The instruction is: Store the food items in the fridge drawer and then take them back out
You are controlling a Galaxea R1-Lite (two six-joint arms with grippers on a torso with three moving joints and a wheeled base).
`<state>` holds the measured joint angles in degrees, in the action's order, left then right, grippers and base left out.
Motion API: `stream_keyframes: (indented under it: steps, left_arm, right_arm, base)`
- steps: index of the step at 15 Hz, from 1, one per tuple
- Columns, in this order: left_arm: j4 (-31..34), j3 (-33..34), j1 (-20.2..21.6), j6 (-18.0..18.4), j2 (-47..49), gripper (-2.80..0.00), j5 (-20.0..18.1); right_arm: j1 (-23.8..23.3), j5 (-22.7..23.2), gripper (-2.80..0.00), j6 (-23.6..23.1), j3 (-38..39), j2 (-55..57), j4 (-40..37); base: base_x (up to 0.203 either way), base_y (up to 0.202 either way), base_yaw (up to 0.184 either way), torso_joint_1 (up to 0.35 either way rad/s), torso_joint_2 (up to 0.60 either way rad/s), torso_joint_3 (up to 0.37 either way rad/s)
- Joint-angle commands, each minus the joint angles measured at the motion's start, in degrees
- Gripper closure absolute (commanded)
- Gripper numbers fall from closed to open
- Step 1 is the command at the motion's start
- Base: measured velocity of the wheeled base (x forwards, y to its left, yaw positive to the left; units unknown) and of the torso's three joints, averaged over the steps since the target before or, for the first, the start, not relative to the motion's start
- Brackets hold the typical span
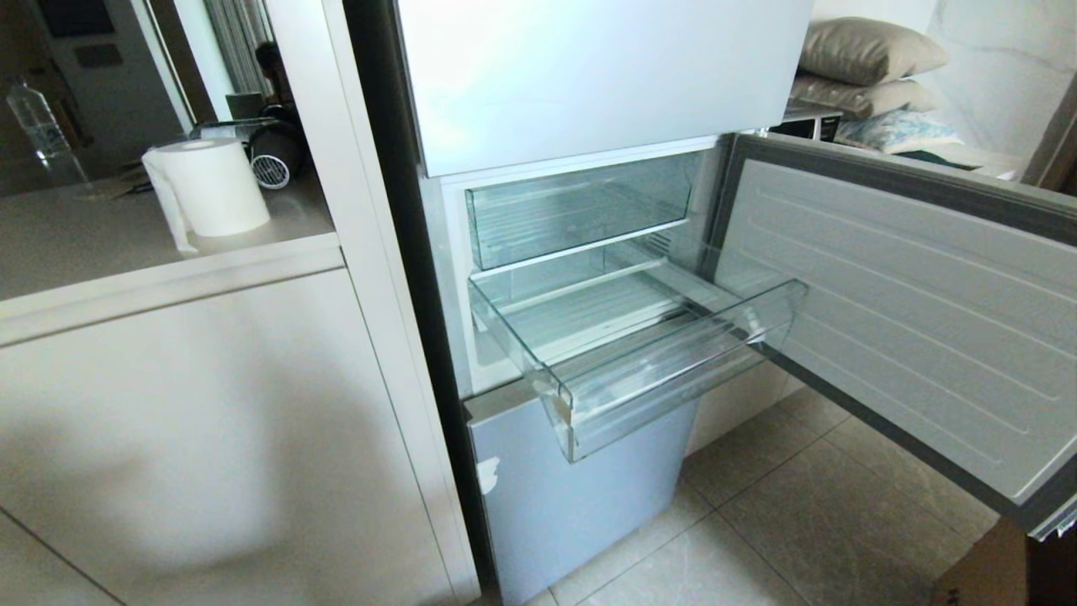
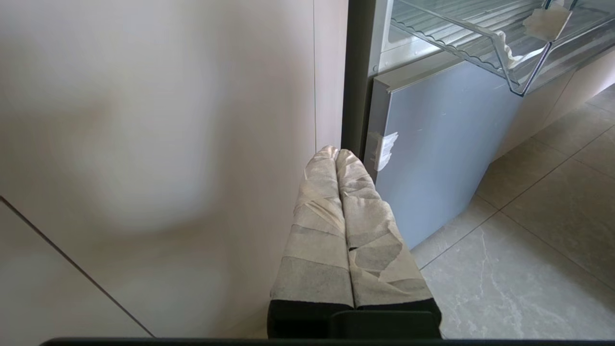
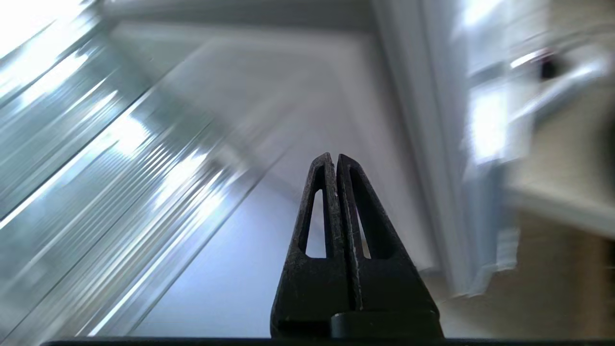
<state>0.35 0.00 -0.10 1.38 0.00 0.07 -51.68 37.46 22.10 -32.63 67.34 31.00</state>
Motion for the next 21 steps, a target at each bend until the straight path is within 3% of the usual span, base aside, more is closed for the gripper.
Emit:
stream_keyframes:
  steps: [1, 4, 8, 11, 16, 21]
  left_arm:
    - [0.00, 0.00, 0.01, -0.03, 0.09, 0.00, 0.01]
    - [0.00, 0.00, 0.01, 0.03, 0.09, 0.00, 0.01]
    - [0.00, 0.00, 0.01, -0.06, 0.09, 0.00, 0.01]
    - [0.00, 0.00, 0.01, 0.03, 0.09, 0.00, 0.01]
    - [0.00, 0.00, 0.01, -0.06, 0.09, 0.00, 0.01]
    - [0.00, 0.00, 0.01, 0.03, 0.09, 0.00, 0.01]
  right_arm:
    - [8.99, -0.08, 0.00, -0.05, 0.98, 1.10, -0.86]
    - [21.56, -4.15, 0.00, -0.44, 1.13, 11.35, -2.55]
    - [37.81, -15.75, 0.00, -2.61, 0.95, 26.95, 4.32]
    - [48.56, -25.99, 0.00, -3.70, -3.56, 36.94, 7.20]
    - [58.22, -37.03, 0.00, -3.96, -20.32, 53.97, 7.75]
    - [60.54, -40.16, 0.00, -3.41, -45.19, 67.95, 3.94]
  base:
    - [0.000, 0.000, 0.000, 0.000, 0.00, 0.000]
    - [0.000, 0.000, 0.000, 0.000, 0.00, 0.000]
    - [0.000, 0.000, 0.000, 0.000, 0.00, 0.000]
    - [0.000, 0.000, 0.000, 0.000, 0.00, 0.000]
    - [0.000, 0.000, 0.000, 0.000, 0.00, 0.000]
    - [0.000, 0.000, 0.000, 0.000, 0.00, 0.000]
